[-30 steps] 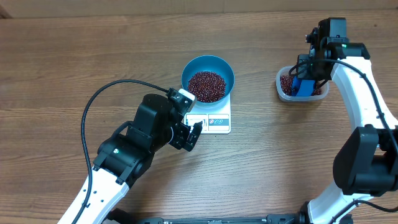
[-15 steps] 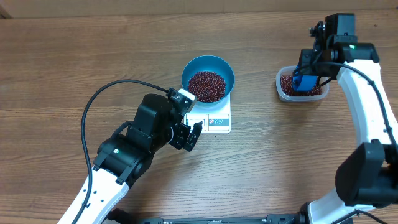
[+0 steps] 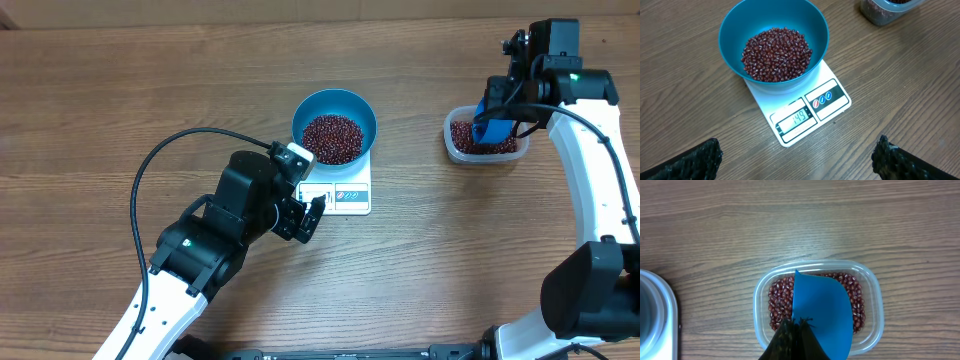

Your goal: Scoop item into bowl and weigh 150g on scale

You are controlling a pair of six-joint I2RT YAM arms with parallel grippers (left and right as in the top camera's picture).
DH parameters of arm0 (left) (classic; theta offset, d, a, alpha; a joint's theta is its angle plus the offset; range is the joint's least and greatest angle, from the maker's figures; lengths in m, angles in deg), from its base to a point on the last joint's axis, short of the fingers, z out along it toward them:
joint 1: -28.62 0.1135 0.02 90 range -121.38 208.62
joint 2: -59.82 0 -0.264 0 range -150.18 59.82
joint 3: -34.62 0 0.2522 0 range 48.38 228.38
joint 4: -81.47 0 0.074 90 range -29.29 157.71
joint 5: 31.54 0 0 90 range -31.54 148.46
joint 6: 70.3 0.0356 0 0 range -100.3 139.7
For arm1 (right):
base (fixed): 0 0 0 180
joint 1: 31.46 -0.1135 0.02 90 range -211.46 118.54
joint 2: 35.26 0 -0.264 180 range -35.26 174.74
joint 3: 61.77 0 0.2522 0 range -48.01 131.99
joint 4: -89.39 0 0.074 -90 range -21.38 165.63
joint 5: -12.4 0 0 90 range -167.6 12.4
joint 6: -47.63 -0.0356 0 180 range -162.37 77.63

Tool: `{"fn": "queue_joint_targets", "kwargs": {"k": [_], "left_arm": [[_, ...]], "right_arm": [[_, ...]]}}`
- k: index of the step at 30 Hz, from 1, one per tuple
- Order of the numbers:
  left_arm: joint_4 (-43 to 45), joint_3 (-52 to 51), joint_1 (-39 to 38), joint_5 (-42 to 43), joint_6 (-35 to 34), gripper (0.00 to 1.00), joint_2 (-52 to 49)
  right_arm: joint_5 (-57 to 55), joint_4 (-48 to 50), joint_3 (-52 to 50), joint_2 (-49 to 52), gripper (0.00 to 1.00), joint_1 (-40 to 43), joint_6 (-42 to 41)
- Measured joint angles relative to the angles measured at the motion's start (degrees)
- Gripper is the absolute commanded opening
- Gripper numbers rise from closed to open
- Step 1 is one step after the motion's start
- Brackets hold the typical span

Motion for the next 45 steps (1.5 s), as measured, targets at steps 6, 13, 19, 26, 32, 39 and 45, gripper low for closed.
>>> {"fn": "queue_joint_targets", "kwargs": {"k": [6, 13, 19, 26, 32, 39, 45], "left_arm": [[0.0, 0.0, 0.0, 0.0, 0.0, 1.0, 0.0], [0.0, 0.0, 0.0, 0.0, 0.0, 1.0, 0.0], [0.0, 0.0, 0.0, 0.0, 0.0, 1.0, 0.0], [0.0, 0.0, 0.0, 0.0, 0.0, 0.99, 0.0], [-0.1, 0.0, 0.0, 0.0, 0.0, 1.0, 0.0], [-0.1, 0.0, 0.0, 0.0, 0.0, 0.99, 0.0], [-0.1, 0.0, 0.0, 0.0, 0.0, 0.99, 0.0]], "right_arm": [[-0.6, -0.6, 0.0, 0.0, 0.04, 0.0, 0.0], [-2.8, -1.8, 0.0, -0.1, 0.04, 0.0, 0.0], [-3.5, -1.8, 0.0, -0.3, 0.04, 0.0, 0.0], [-0.7, -1.6, 0.0, -0.4, 0.04, 0.0, 0.0], [6.8, -1.6, 0.0, -0.5, 0.04, 0.0, 0.0], [10.6, 0.0, 0.0, -0.5, 0.04, 0.0, 0.0], [15.5, 3.0, 0.0, -2.7, 0.04, 0.0, 0.1]]}}
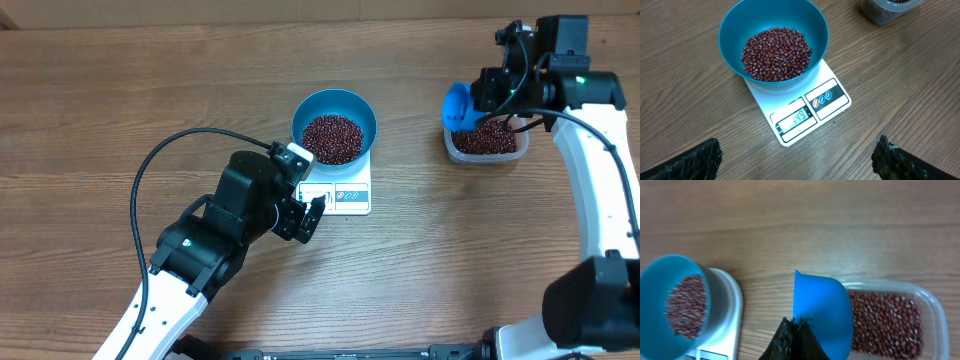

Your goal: Scoop item into bowl and weigh 150g on scale

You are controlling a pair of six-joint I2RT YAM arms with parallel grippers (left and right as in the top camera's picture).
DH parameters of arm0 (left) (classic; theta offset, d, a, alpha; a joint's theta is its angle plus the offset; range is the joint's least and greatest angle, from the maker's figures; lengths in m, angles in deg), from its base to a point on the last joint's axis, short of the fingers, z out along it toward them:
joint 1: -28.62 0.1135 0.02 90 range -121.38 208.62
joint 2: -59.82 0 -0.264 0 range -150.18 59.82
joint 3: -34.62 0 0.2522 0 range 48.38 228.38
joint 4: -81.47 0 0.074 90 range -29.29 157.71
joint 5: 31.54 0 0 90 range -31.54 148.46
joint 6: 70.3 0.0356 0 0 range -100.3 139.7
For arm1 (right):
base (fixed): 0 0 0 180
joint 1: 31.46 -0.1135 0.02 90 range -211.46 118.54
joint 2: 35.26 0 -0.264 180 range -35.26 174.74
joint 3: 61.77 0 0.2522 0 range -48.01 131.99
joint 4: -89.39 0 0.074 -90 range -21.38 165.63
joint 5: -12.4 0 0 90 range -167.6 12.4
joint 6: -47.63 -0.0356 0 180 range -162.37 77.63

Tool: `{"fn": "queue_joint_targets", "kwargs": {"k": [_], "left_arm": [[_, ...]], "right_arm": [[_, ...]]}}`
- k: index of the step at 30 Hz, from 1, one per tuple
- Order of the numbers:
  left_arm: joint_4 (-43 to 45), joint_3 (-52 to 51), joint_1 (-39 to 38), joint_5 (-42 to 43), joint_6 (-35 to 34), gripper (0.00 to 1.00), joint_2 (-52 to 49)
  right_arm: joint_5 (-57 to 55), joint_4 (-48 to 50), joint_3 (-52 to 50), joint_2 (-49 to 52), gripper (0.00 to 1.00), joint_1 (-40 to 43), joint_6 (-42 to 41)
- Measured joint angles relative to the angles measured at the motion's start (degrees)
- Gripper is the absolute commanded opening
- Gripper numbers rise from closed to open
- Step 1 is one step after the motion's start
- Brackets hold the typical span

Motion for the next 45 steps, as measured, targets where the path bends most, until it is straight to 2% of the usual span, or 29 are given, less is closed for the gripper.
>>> {"fn": "queue_joint_targets", "kwargs": {"k": [8, 16, 32, 45], "left_arm": [[0.0, 0.0, 0.0, 0.0, 0.0, 1.0, 0.0], [-0.1, 0.0, 0.0, 0.0, 0.0, 1.0, 0.0], [-0.1, 0.0, 0.0, 0.0, 0.0, 0.99, 0.0], [-0.1, 0.0, 0.0, 0.0, 0.0, 1.0, 0.0]], "right_arm": [[7.7, 2.4, 0.0, -5.7, 0.04, -1.9, 1.2], [8.6, 3.4, 0.0, -6.4, 0.04, -11.0, 1.4], [-16.1, 5.3, 0.0, -6.4, 0.04, -32.5, 4.1], [-24.0, 7.6, 0.0, -6.4, 0.04, -33.4, 5.6]]}}
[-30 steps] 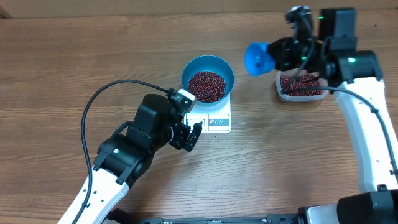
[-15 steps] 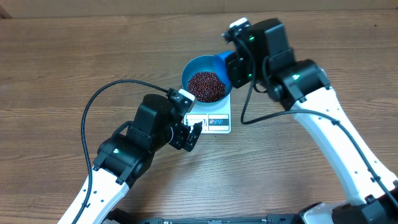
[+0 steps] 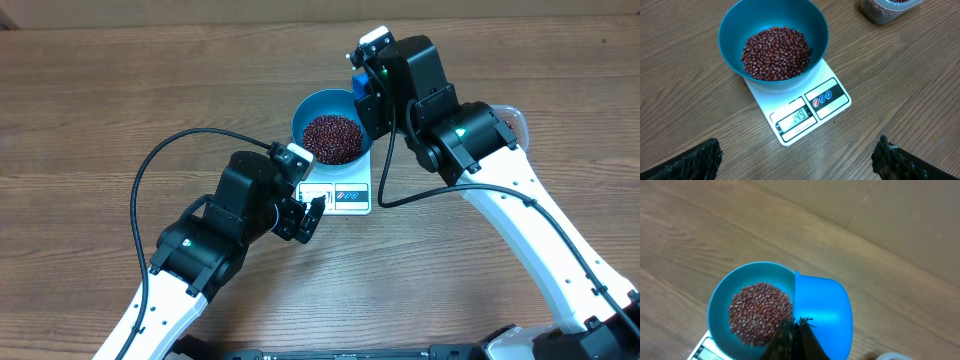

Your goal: Scoop item into bowl and weigh 150g on scale

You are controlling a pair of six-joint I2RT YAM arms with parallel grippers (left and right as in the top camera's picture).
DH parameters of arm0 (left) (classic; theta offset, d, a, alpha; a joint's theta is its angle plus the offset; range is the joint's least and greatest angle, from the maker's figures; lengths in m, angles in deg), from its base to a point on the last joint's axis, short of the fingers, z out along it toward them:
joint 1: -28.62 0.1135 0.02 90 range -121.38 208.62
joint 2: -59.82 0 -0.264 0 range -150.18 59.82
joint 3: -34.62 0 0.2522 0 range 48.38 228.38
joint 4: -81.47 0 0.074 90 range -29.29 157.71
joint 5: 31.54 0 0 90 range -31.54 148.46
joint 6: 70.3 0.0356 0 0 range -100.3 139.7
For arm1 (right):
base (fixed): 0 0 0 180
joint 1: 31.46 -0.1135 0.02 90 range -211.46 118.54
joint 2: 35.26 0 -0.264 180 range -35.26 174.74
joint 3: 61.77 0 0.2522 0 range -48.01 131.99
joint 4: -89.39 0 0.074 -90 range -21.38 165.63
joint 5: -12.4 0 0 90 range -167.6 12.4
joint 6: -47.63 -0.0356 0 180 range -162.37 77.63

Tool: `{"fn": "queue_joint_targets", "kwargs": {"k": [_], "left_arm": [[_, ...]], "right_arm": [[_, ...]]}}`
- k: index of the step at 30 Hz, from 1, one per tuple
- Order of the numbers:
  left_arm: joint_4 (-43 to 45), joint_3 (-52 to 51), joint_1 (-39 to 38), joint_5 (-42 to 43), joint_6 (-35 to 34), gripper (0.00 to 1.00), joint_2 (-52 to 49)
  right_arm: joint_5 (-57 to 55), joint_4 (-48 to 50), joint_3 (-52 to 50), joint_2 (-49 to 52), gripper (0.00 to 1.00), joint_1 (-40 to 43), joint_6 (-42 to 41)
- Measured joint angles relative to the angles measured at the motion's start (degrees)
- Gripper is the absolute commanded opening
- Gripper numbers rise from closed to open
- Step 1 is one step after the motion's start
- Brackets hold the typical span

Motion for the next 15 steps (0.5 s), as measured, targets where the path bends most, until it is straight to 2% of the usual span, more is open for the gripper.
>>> {"fn": "queue_joint_targets", "kwargs": {"k": [15], "left_arm": [[0.0, 0.0, 0.0, 0.0, 0.0, 0.99, 0.0]], "right_arm": [[-1.2, 0.7, 0.0, 0.0, 0.04, 0.0, 1.8]]}}
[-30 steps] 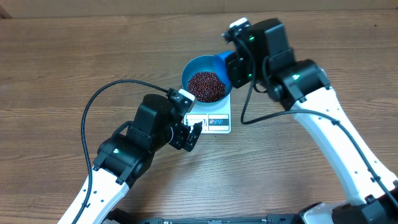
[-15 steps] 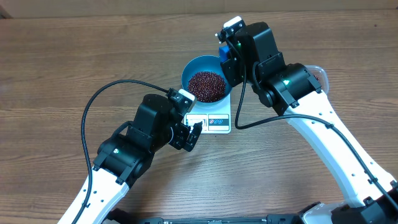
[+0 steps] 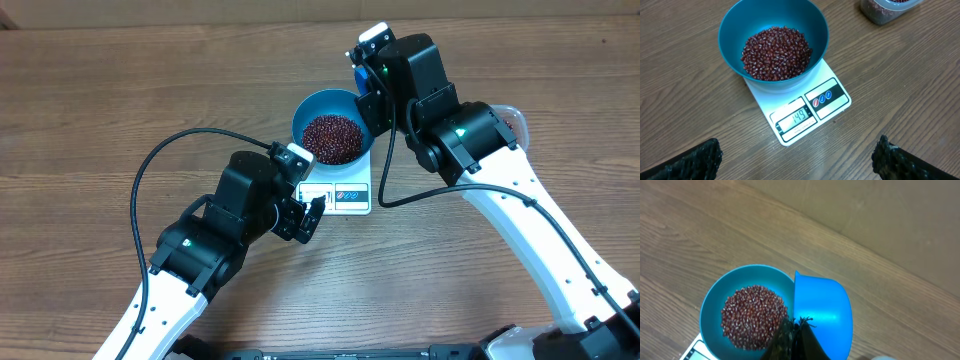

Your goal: Scoop item into bowl and weigh 150g on scale

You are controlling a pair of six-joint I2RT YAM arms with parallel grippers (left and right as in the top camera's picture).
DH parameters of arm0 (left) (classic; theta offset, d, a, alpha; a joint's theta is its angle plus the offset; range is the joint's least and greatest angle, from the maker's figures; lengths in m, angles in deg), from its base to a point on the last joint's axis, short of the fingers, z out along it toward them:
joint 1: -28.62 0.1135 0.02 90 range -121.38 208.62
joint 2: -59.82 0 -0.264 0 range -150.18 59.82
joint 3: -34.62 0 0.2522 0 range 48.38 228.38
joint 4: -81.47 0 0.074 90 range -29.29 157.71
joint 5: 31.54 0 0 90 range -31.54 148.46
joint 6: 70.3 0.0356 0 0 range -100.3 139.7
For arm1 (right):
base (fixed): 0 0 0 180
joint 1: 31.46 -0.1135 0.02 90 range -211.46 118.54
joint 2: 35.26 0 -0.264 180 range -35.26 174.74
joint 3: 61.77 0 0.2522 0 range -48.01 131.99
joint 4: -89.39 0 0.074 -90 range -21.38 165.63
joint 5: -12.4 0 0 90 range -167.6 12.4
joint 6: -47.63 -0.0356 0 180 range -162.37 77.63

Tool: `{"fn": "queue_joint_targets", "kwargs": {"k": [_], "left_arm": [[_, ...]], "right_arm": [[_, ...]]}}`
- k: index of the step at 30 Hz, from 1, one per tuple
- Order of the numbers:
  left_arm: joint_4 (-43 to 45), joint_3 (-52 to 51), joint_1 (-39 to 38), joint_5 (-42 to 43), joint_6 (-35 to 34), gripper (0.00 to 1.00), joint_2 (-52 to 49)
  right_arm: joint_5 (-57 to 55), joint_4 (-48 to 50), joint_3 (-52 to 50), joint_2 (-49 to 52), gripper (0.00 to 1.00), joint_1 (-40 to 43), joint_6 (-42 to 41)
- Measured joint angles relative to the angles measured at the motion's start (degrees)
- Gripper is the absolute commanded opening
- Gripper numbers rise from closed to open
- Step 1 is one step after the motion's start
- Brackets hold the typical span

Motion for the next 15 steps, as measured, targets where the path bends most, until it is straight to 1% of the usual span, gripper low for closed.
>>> {"fn": "queue_joint_targets", "kwargs": {"k": [4, 9, 15], "left_arm": [[0.0, 0.0, 0.0, 0.0, 0.0, 0.99, 0.0], [0.0, 0.0, 0.0, 0.0, 0.0, 1.0, 0.0], [0.0, 0.0, 0.0, 0.0, 0.0, 1.0, 0.0]], "right_arm": [[0.0, -1.0, 0.0, 0.0, 0.04, -0.1, 0.0], [-0.1, 1.4, 0.0, 0.0, 0.04, -0.2, 0.4], [-0.1, 1.3, 0.0, 0.0, 0.04, -0.2, 0.0]]}}
